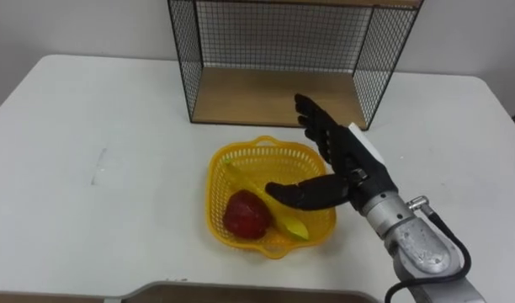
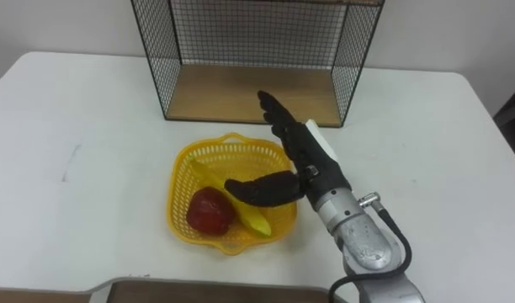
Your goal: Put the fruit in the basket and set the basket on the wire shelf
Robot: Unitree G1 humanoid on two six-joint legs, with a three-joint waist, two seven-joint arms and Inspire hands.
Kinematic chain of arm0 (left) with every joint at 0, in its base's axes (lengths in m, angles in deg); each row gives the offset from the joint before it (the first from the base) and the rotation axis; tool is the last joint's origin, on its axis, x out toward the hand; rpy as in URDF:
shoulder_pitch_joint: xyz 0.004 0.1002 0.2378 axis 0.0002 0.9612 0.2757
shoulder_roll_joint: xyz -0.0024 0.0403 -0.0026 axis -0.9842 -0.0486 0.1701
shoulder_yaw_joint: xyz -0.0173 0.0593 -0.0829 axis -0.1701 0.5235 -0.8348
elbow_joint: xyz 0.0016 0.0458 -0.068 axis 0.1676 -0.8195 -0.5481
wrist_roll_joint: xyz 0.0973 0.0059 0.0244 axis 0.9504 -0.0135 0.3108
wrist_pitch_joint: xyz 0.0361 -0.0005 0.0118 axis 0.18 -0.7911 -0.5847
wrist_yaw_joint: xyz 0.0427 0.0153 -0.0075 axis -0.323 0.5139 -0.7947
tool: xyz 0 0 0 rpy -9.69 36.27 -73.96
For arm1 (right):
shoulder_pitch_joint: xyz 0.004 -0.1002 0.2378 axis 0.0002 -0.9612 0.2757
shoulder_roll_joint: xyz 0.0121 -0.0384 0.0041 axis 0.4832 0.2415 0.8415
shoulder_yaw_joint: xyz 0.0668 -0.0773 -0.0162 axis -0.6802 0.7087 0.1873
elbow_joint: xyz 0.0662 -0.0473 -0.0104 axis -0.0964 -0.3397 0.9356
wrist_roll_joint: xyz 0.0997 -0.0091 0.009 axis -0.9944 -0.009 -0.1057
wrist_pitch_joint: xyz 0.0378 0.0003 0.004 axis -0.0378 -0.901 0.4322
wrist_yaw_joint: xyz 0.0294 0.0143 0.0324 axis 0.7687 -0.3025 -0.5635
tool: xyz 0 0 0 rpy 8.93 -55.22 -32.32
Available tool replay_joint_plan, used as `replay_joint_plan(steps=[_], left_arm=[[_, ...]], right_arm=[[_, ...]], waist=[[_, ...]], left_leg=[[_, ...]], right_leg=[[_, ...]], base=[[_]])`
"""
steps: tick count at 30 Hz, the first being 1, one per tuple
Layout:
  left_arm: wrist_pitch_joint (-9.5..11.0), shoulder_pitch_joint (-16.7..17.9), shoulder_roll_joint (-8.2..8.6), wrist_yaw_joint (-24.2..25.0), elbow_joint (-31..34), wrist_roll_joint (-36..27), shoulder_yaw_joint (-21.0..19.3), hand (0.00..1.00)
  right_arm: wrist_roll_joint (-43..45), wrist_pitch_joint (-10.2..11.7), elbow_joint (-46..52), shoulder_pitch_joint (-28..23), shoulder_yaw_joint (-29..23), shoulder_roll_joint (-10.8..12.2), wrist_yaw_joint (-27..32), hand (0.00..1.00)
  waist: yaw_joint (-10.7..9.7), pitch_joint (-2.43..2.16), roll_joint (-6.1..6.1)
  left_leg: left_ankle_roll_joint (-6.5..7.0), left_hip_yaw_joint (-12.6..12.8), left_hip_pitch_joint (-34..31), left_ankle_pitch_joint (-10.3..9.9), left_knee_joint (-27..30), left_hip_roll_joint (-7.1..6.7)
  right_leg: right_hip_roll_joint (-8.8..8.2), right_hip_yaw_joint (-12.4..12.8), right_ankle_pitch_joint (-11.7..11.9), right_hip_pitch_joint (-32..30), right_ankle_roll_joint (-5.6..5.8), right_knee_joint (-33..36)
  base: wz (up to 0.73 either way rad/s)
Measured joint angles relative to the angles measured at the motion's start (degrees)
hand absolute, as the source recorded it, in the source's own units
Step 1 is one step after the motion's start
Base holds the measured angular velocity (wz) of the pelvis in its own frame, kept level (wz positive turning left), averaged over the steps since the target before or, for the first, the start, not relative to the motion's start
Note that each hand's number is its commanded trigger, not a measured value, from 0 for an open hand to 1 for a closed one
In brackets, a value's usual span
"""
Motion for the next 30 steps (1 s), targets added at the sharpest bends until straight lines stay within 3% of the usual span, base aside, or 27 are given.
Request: replay_joint_plan(steps=[5, 7, 9, 11, 14, 16, 19, 22, 25, 30], left_arm=[[1.3, 1.5, -0.04, -8.1, 1.6, -12.7, -12.1, 0.0], [2.4, 2.1, -0.08, -14.1, 5.8, -15.1, -17.5, 0.0], [3.2, 3.0, -0.05, -19.4, 11.4, -15.8, -19.9, 0.0], [4.6, 3.2, -0.08, -24.9, 17.4, -15.8, -22.0, 0.0], [7.5, 3.7, 0.04, -34.4, 28.8, -13.9, -24.9, 0.0], [9.1, 3.6, 0.17, -40.8, 39.7, -9.4, -27.1, 0.0], [10.7, 3.1, 0.17, -47.1, 48.1, -1.9, -28.5, 0.0], [11.0, 3.1, 0.13, -50.8, 58.2, 0.7, -29.5, 0.0], [11.1, 2.5, 0.03, -51.3, 64.4, 1.4, -30.0, 0.0], [11.2, 2.3, 0.04, -49.5, 69.2, 1.1, -27.6, 0.0]], right_arm=[[-4.1, -0.9, 2.7, -0.7, -5.4, 0.0, 4.1, 0.0], [-4.3, -0.9, 4.8, -1.8, -9.1, 0.0, 7.6, 0.0], [-6.1, -0.9, 5.9, -2.9, -11.6, 0.1, 10.3, 0.0], [-7.0, -0.9, 6.8, -4.1, -14.3, 0.1, 12.9, 0.0], [-6.3, -0.7, 9.0, -7.4, -18.7, 0.1, 17.1, 0.0], [-6.3, -0.3, 10.2, -11.0, -21.8, 0.1, 19.9, 0.0], [-5.8, -0.3, 10.3, -12.8, -23.0, 0.1, 22.7, 0.0], [-5.9, -0.3, 10.3, -13.1, -23.2, 0.1, 23.9, 0.0], [-5.9, -0.3, 10.2, -13.4, -23.4, 0.1, 24.9, 0.0], [-6.0, 0.8, 7.0, -13.8, -23.0, 0.4, 23.2, 0.0]], waist=[[0.0, -0.1, 0.03], [0.1, -0.09, 0.34], [0.1, -0.15, 0.6], [0.1, -0.21, 0.95], [0.9, -0.74, 1.83], [1.4, -0.84, 2.03], [1.5, -1.01, 2.73], [1.5, -1.1, 2.69], [1.1, -1.07, 2.86], [0.7, -0.74, 2.88]], left_leg=[[0.06, -0.3, 0.6, 0.0, -0.3, -0.25], [0.14, -0.5, 1.0, 0.1, -0.6, -0.4], [0.17, -0.8, 1.0, 0.1, -0.6, -0.5], [0.2, -0.9, 1.0, 0.1, -0.6, -0.53], [0.2, -0.8, 1.0, 0.1, -0.7, -0.57], [0.26, -1.0, 1.0, 0.2, -0.8, -0.58], [0.34, -0.5, 1.5, 0.2, -1.2, -0.65], [0.4, -0.2, 1.6, 0.3, -1.4, -0.71], [0.43, -0.3, 1.6, 0.3, -1.3, -0.79], [0.44, -0.6, 1.8, 0.3, -1.4, -0.83]], right_leg=[[-0.13, 0.0, -0.1, 1.0, 0.08, -0.8], [-0.27, -0.1, -0.1, 1.5, 0.12, -1.0], [-0.33, -0.4, -0.1, 1.4, 0.13, -0.9], [-0.4, -0.8, -0.1, 1.3, 0.14, -0.9], [-0.51, -0.9, -0.1, 1.2, 0.19, -0.7], [-0.54, -0.8, -0.1, 1.2, 0.2, -0.6], [-0.63, 0.0, -0.2, 0.7, 0.33, -0.4], [-0.74, 0.3, -0.5, 0.3, 0.47, 0.2], [-0.8, 0.1, -0.5, 0.4, 0.47, 0.1], [-0.8, 0.0, -0.5, 0.8, 0.52, 0.0]], base=[[0.04], [0.05], [0.06], [0.03], [-0.01], [-0.04], [-0.1], [-0.06], [0.01], [0.02]])
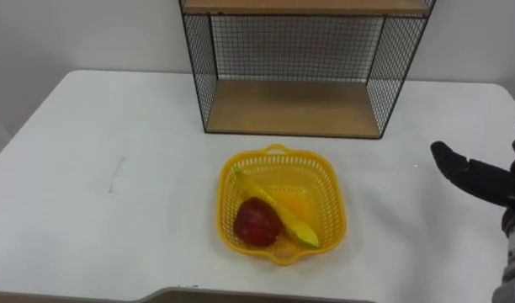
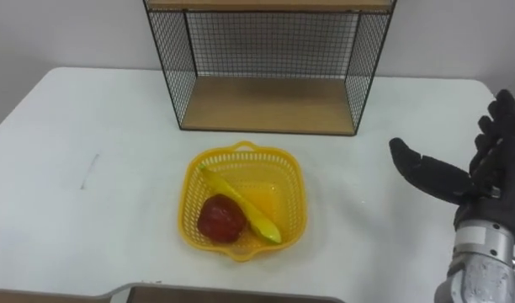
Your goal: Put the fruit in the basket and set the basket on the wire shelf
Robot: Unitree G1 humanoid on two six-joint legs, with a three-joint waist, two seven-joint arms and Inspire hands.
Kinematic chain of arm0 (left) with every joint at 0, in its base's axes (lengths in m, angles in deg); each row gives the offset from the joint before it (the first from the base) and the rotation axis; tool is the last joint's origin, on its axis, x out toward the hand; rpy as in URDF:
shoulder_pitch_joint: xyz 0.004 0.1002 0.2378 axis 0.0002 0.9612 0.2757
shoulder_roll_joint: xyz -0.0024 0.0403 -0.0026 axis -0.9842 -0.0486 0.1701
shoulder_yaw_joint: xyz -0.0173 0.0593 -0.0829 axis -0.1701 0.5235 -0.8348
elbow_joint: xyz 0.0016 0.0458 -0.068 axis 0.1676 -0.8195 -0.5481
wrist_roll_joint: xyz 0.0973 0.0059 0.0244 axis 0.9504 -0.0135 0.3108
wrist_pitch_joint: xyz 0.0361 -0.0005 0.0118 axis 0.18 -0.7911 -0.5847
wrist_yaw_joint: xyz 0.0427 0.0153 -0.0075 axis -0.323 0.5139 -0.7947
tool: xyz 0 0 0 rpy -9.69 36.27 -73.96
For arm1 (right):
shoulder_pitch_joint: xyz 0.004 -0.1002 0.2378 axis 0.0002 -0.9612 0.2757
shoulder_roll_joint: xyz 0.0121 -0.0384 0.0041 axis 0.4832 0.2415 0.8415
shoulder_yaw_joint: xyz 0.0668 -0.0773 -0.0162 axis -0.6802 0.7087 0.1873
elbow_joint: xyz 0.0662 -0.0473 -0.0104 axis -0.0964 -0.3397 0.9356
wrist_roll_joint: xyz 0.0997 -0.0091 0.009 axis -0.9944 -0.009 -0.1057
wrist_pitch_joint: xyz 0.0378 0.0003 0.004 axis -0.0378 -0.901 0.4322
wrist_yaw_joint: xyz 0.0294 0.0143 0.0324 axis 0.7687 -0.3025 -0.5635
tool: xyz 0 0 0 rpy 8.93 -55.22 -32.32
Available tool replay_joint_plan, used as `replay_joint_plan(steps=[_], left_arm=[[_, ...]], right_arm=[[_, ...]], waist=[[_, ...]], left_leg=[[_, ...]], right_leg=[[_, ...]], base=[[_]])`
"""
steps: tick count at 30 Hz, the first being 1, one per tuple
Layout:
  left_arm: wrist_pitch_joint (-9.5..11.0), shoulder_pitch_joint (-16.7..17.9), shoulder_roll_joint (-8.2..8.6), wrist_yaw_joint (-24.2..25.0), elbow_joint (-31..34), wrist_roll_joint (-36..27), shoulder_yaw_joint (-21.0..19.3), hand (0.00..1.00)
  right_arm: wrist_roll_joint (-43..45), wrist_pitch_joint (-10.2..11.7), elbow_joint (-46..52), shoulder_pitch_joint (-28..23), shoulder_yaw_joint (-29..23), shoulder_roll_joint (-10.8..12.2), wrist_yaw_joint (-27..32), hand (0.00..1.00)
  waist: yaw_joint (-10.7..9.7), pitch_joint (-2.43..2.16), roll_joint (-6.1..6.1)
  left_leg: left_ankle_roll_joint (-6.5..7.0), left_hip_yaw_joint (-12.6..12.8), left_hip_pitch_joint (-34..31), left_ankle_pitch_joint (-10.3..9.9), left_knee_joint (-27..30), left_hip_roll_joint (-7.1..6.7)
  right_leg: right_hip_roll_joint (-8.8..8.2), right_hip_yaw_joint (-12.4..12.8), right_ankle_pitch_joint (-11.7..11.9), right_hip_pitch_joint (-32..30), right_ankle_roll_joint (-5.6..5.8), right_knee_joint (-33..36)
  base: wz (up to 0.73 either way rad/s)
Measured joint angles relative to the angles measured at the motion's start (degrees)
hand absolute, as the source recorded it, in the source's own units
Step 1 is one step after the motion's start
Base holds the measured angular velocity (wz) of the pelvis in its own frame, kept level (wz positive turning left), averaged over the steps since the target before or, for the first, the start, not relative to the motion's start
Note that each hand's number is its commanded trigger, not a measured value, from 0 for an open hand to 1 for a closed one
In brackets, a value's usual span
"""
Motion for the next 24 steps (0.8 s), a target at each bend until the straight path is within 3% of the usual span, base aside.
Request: replay_joint_plan(steps=[5, 6, 8, 11, 15, 19, 24], left_arm=[[0.2, -0.8, 0.05, 6.9, 1.7, -3.5, 9.3, 0.0], [0.3, -0.8, 0.07, 9.8, 1.8, -4.1, 11.7, 0.0], [1.1, -0.9, 0.08, 14.2, 1.8, -4.6, 15.2, 0.0], [2.2, -0.9, 0.26, 21.3, 1.8, -5.8, 20.7, 0.0], [3.5, -1.5, 1.01, 29.6, 0.4, -8.3, 25.3, 0.0], [3.8, -1.7, 1.27, 36.3, -3.3, -11.6, 30.1, 0.0], [3.9, -1.7, 1.27, 43.2, -3.7, -17.0, 35.5, 0.0]], right_arm=[[-2.6, 0.1, -2.7, 0.0, 3.0, 0.6, -4.3, 0.0], [-3.3, 0.1, -2.7, 0.0, 3.5, 0.8, -5.4, 0.0], [-4.4, 0.4, -2.7, 0.1, 4.0, 1.0, -6.6, 0.0], [-4.5, 2.5, -3.0, 0.1, 4.9, 1.1, -8.2, 0.0], [-4.9, 5.0, -4.5, 0.4, 6.1, 2.9, -11.8, 0.0], [-7.0, 5.9, -9.8, 0.7, 8.4, 3.9, -14.0, 0.0], [-8.0, 6.1, -11.0, 1.9, 11.9, 4.2, -15.2, 0.0]], waist=[[-1.2, 0.54, 0.07], [-1.4, 0.93, 0.11], [-1.6, 0.96, 0.11], [-1.7, 1.08, -0.09], [-2.5, 1.68, -1.2], [-2.7, 1.37, -2.26], [-4.0, 1.61, -1.81]], left_leg=[[0.01, -0.4, -1.2, 0.0, 0.8, -0.14], [0.01, -0.4, -1.3, 0.0, 0.9, -0.13], [0.02, -0.4, -1.5, 0.0, 0.9, -0.14], [0.06, 0.0, -1.2, 0.1, 0.9, -0.12], [0.06, 0.6, -0.7, 0.1, 0.9, 0.03], [0.08, 1.2, -0.6, 0.0, 0.9, 0.05], [0.1, 1.3, -1.1, 0.0, 0.8, 0.12]], right_leg=[[-0.06, -0.6, 0.0, -0.6, 0.03, 0.0], [-0.05, -0.6, 0.0, -0.6, 0.02, 0.0], [-0.05, -0.5, 0.0, -0.6, 0.02, 0.1], [-0.01, -0.1, 0.0, -0.6, 0.03, 0.1], [0.02, 0.3, 0.0, -0.7, 0.02, 0.2], [0.02, 1.1, 0.0, -0.7, 0.02, 0.3], [0.06, 1.4, 0.0, -1.6, 0.04, 1.3]], base=[[0.08], [0.0], [0.0], [-0.07], [-0.08], [-0.08], [-0.02]])
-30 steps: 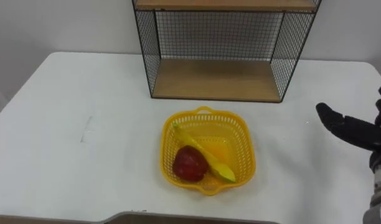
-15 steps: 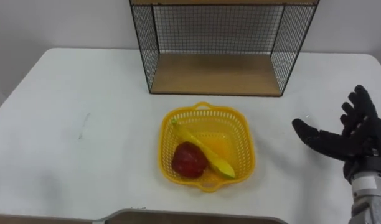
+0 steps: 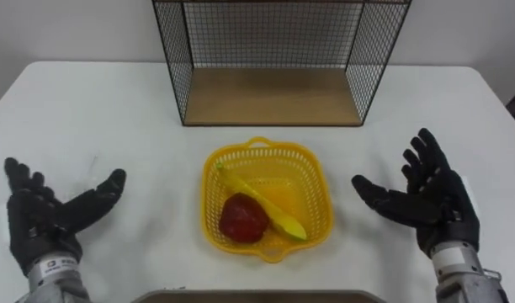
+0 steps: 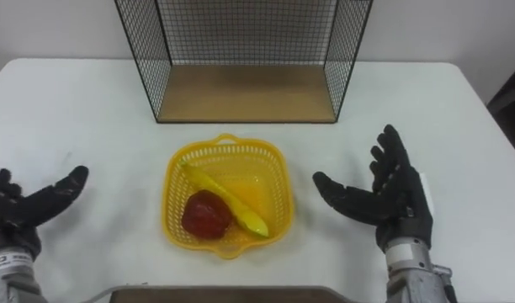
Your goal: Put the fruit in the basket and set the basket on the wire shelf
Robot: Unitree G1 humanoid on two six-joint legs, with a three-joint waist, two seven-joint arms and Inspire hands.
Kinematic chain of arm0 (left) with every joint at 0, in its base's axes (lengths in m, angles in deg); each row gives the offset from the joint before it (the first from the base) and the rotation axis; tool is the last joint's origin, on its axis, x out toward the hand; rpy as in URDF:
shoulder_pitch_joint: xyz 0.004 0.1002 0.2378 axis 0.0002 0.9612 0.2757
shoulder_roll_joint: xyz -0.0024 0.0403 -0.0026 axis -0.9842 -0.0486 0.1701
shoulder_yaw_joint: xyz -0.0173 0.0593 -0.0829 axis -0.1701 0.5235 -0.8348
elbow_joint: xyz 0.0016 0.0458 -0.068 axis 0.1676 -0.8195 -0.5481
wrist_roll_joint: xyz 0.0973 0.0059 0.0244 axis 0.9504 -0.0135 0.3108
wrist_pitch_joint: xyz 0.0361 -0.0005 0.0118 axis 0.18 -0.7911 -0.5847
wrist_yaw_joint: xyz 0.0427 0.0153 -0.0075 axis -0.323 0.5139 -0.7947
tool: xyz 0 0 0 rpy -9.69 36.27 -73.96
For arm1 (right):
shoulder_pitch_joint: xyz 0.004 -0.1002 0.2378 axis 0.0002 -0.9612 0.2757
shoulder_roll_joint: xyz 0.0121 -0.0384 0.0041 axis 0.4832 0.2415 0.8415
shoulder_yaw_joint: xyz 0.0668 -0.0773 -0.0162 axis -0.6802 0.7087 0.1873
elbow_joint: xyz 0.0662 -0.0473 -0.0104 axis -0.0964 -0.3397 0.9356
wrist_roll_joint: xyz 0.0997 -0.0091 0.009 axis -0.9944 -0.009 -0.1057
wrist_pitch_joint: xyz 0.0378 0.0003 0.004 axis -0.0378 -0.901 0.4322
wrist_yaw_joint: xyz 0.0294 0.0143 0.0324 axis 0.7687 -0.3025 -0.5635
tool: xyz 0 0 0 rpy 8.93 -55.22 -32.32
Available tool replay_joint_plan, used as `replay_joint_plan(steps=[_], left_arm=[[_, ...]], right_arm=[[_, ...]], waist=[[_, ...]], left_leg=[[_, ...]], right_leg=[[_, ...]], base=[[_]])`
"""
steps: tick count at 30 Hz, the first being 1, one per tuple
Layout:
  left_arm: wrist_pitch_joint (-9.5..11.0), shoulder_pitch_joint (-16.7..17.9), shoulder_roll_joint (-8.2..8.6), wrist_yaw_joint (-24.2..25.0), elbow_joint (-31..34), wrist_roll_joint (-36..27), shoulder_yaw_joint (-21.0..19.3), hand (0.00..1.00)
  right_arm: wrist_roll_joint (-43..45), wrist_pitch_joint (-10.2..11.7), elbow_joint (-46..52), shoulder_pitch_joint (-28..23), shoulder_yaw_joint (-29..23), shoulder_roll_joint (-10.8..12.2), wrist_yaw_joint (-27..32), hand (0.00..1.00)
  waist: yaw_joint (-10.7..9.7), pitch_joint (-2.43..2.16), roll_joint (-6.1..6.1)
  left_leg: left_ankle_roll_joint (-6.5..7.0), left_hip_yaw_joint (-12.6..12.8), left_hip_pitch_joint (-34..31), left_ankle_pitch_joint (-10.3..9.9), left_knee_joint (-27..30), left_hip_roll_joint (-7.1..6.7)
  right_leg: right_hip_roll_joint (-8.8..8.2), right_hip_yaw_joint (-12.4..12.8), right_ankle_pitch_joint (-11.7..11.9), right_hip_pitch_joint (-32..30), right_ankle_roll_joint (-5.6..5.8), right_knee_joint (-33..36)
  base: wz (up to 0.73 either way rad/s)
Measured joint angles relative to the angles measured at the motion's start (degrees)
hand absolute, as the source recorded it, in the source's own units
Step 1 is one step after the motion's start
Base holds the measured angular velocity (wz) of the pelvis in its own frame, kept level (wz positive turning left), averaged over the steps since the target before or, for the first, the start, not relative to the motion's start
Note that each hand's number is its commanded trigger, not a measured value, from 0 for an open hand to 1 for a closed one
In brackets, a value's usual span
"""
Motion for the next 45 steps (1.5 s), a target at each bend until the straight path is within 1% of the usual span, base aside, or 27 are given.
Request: replay_joint_plan(steps=[1, 3, 7, 13, 16, 21, 24, 27, 30, 34, 38, 42, 45], left_arm=[[0.0, 0.0, 0.0, 1.5, -0.6, 0.0, 1.1, 0.0], [0.0, 0.0, 0.02, 3.7, -1.8, 0.1, 2.7, 0.0], [0.0, 0.0, 0.18, 7.0, -2.8, 0.3, 5.5, 0.0], [0.0, 0.0, 0.2, 11.3, -2.9, 0.2, 7.0, 0.0], [0.0, 0.0, 0.19, 12.9, -4.2, 0.2, 7.4, 0.0], [-0.2, 0.0, 0.2, 14.3, -4.9, 0.1, 7.8, 0.0], [-0.2, 0.0, 0.23, 15.0, -5.4, 0.1, 8.3, 0.0], [0.2, -0.4, 0.21, 15.8, -6.4, 0.1, 8.8, 0.0], [0.6, -0.5, 0.19, 16.9, -6.7, 0.1, 8.9, 0.0], [0.6, -0.5, 0.18, 17.1, -6.8, 0.1, 9.0, 0.0], [0.6, -0.5, 0.19, 17.1, -6.8, 0.1, 9.0, 0.0], [0.7, -0.5, 0.33, 17.1, -7.0, 0.0, 9.4, 0.0], [0.7, -0.5, 0.41, 17.1, -7.0, 0.1, 9.4, 0.0]], right_arm=[[0.0, 0.5, -1.1, 0.7, 1.1, 0.1, -0.7, 0.0], [0.0, 0.5, -1.5, 0.9, 2.4, 0.2, -1.3, 0.0], [0.1, 0.5, -1.5, 1.2, 3.2, 0.7, -3.4, 0.0], [-1.2, 0.5, -1.8, 1.6, 5.4, 0.7, -5.7, 0.0], [-1.3, 0.5, -3.3, 2.1, 6.2, 0.8, -6.5, 0.0], [-1.4, 0.5, -3.6, 2.4, 7.1, 0.9, -7.6, 0.0], [-1.4, 0.5, -4.2, 3.7, 7.9, 1.1, -8.1, 0.0], [-1.5, 0.5, -7.4, 5.5, 9.1, 1.1, -9.5, 0.0], [-1.5, 0.5, -8.1, 5.5, 10.5, 1.2, -10.4, 0.0], [-3.5, 0.5, -8.1, 5.5, 11.9, 1.2, -11.5, 0.0], [-3.9, 0.5, -8.1, 5.5, 12.1, 1.2, -11.7, 0.0], [-6.1, 0.5, -8.2, 5.5, 12.7, 1.2, -11.7, 0.0], [-6.1, 0.5, -9.0, 5.6, 12.6, 2.1, -11.6, 0.0]], waist=[[-0.3, 0.03, 0.19], [-0.4, 0.02, 0.44], [-0.4, 0.01, 0.52], [-0.5, -0.03, 0.5], [-0.5, -0.03, 0.49], [-0.5, -0.01, 0.42], [-0.4, 0.0, 0.27], [-0.4, -0.16, -0.07], [-0.2, -0.11, -0.21], [-0.2, -0.14, -0.25], [-0.2, -0.13, -0.26], [-0.5, -0.1, -0.3], [-0.9, -0.07, -0.38]], left_leg=[[0.0, 0.0, -0.1, 0.0, 0.0, 0.05], [-0.01, 0.0, -0.1, 0.0, 0.0, 0.07], [0.01, 0.0, -1.2, 0.0, 1.0, 0.07], [0.03, 0.1, -0.8, 0.0, 1.2, 0.08], [0.03, 0.1, -0.7, 0.0, 1.2, 0.08], [0.03, 0.2, -0.8, 0.0, 1.0, 0.08], [0.03, 0.2, -0.8, 0.0, 1.0, 0.08], [0.03, 0.1, -0.7, 0.0, 1.0, 0.08], [0.03, 0.1, -0.8, 0.0, 0.6, 0.08], [0.03, 0.1, -0.8, 0.0, 1.0, 0.08], [0.03, 0.1, -0.8, 0.0, 1.1, 0.08], [0.03, 0.1, -0.7, 0.0, 0.7, 0.07], [0.03, 0.0, -0.7, 0.0, 0.7, 0.07]], right_leg=[[0.04, 0.0, 0.0, 0.0, -0.03, 0.1], [0.04, 0.0, 0.0, -0.2, -0.03, 0.5], [0.02, 0.0, 0.1, -0.9, -0.12, 0.8], [0.03, 0.1, 0.1, -0.9, -0.12, 0.7], [0.01, 0.2, 0.1, -1.0, -0.12, 0.7], [0.02, 0.2, 0.1, -0.9, -0.12, 0.7], [0.03, 0.2, 0.1, -0.8, -0.12, 0.7], [0.03, 0.2, 0.1, -0.7, -0.12, 0.8], [0.03, 0.2, 0.1, -0.7, -0.12, 0.8], [0.02, 0.2, 0.1, -0.7, -0.12, 0.8], [0.01, 0.1, 0.1, -0.7, -0.12, 0.8], [0.02, 0.1, 0.1, -0.6, -0.12, 0.8], [0.01, 0.0, 0.1, -0.5, -0.12, 0.7]], base=[[0.0], [0.0], [0.0], [0.0], [0.0], [0.0], [0.0], [0.0], [0.0], [0.0], [0.0], [0.0], [0.0]])
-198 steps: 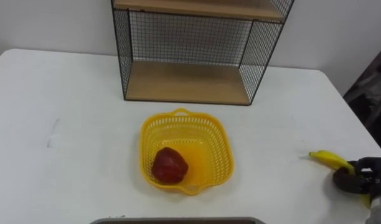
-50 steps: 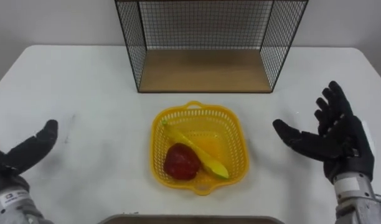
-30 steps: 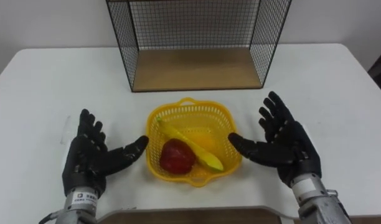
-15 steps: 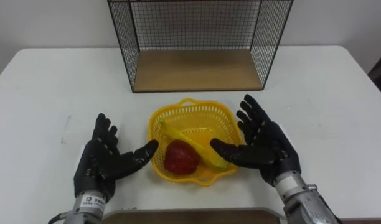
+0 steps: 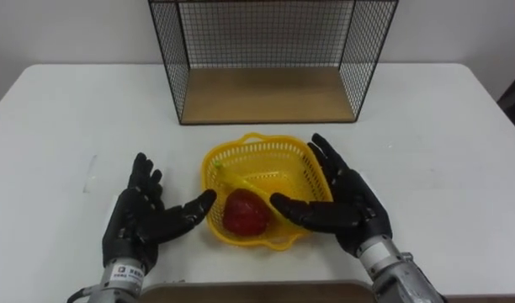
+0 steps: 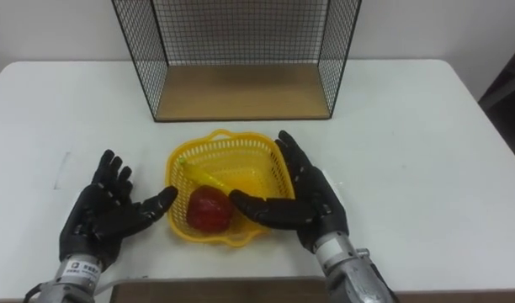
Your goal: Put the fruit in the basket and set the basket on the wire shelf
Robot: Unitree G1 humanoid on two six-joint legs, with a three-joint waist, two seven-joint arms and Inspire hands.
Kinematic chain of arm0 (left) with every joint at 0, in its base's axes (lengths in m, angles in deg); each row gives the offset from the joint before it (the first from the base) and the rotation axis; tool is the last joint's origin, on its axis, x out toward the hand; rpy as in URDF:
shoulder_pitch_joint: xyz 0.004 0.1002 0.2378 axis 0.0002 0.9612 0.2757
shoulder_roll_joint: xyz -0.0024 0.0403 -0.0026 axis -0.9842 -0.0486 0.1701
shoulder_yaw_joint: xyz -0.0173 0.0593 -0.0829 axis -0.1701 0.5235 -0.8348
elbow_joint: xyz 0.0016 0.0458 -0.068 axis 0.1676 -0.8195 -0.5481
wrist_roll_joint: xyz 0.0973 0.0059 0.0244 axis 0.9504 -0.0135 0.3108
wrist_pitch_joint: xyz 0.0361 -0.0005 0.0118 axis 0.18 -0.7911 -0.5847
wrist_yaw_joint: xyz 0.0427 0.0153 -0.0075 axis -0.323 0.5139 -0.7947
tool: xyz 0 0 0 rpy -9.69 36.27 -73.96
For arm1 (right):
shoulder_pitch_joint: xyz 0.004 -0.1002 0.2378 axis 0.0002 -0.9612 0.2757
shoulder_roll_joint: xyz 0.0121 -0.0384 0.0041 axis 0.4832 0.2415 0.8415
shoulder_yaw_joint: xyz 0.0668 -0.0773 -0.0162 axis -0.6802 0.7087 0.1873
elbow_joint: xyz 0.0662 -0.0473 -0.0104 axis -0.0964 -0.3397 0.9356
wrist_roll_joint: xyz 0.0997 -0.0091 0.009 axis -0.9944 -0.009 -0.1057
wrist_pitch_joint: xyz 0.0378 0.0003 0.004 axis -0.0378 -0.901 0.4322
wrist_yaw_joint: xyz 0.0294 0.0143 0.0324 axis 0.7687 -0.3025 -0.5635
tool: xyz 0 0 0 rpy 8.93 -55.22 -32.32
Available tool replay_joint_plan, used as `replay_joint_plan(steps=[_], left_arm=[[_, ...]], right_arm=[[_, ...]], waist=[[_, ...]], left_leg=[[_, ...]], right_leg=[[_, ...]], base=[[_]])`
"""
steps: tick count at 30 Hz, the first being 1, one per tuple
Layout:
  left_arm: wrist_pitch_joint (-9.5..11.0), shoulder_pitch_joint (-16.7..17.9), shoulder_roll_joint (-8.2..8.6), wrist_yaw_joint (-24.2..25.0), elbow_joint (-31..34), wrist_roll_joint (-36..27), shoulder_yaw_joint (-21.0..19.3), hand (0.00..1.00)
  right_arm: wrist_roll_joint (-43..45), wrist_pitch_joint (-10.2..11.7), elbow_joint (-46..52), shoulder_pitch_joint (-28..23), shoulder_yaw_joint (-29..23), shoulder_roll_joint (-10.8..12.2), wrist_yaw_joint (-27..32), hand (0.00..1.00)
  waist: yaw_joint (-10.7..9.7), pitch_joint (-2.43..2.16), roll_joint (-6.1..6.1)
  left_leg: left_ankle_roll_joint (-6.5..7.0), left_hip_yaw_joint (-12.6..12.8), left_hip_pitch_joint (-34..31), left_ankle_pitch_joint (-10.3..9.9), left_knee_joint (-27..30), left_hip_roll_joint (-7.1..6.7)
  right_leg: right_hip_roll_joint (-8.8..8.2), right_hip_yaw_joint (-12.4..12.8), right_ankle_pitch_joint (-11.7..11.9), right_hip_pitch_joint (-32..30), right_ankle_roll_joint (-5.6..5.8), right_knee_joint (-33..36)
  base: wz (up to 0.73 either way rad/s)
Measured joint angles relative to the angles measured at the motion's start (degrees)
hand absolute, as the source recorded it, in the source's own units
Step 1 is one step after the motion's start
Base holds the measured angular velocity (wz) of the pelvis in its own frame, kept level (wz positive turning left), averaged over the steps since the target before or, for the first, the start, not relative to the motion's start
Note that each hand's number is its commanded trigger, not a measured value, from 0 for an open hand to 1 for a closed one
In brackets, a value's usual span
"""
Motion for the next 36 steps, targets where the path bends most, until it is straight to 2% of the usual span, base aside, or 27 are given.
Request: replay_joint_plan(steps=[3, 6, 11, 14, 16, 18, 26, 36], left_arm=[[0.1, -0.3, 0.09, 0.2, 0.0, 0.0, 0.2, 0.0], [0.5, -0.3, 0.33, 0.4, 0.5, 0.1, 0.7, 0.0], [0.6, -0.9, 0.82, 1.5, 0.6, 0.2, 2.0, 0.0], [0.3, -1.6, 1.1, 3.1, 0.6, 0.2, 4.6, 0.0], [-0.2, -2.4, 1.17, 5.3, 0.6, 0.2, 7.7, 0.0], [-0.3, -2.9, 2.17, 5.4, 0.5, 0.1, 7.9, 0.0], [-0.3, -3.2, 2.11, 6.4, 0.6, 0.0, 8.2, 0.0], [-0.3, -3.5, 2.2, 6.5, 0.6, -1.2, 8.2, 0.0]], right_arm=[[0.1, -0.1, -2.2, 0.7, 0.3, 0.7, 0.0, 0.0], [0.5, -0.1, -2.5, 0.9, 0.6, 0.8, -0.1, 0.0], [0.4, 1.1, -2.8, 0.9, 1.5, 1.0, -0.3, 0.0], [0.5, 1.8, -3.1, 0.9, 2.2, 1.0, -0.4, 0.0], [0.5, 1.8, -3.1, 1.0, 2.3, 1.0, -0.6, 0.0], [0.5, 1.8, -3.3, 1.0, 1.8, 1.1, -0.3, 0.0], [0.5, 2.4, -3.3, 1.3, 1.8, 0.9, -0.4, 0.0], [0.2, 2.4, -3.3, 1.7, 1.7, 1.1, -0.2, 0.0]], waist=[[-0.2, 0.06, -0.13], [-0.2, -0.1, -0.25], [-0.7, -0.07, -0.31], [-1.0, -0.06, -0.32], [-1.3, 0.02, -0.39], [-1.5, 0.09, -0.43], [-1.8, 0.17, -0.36], [-2.2, 0.29, -0.17]], left_leg=[[0.01, 0.0, -0.4, 0.0, 0.1, -0.03], [0.04, 0.0, -1.0, 0.0, 0.3, -0.04], [0.14, 0.0, -1.2, 0.1, 0.5, -0.04], [0.14, 0.1, -1.2, 0.1, 0.3, -0.04], [0.14, 0.2, -1.2, 0.1, 0.2, -0.01], [0.14, 0.4, -1.2, 0.1, 0.0, 0.03], [0.15, 1.6, -1.1, 0.1, -0.7, 0.11], [0.15, 1.7, -1.0, 0.1, -0.8, 0.12]], right_leg=[[-0.02, 0.0, 0.0, -0.6, 0.04, -0.1], [-0.02, -0.1, 0.0, -1.4, 0.04, -0.4], [-0.03, -0.2, 0.1, -1.4, 0.05, -0.8], [-0.02, -0.2, 0.1, -1.4, 0.05, -0.7], [-0.01, 0.0, 0.1, -1.4, 0.03, -0.7], [0.01, 0.2, 0.2, -1.5, 0.01, -0.6], [0.03, 1.1, 0.2, -2.5, 0.0, -0.2], [0.12, 1.6, 0.3, -2.5, 0.02, -0.1]], base=[[0.0], [0.0], [0.01], [-0.01], [-0.02], [-0.07], [-0.07], [0.0]])
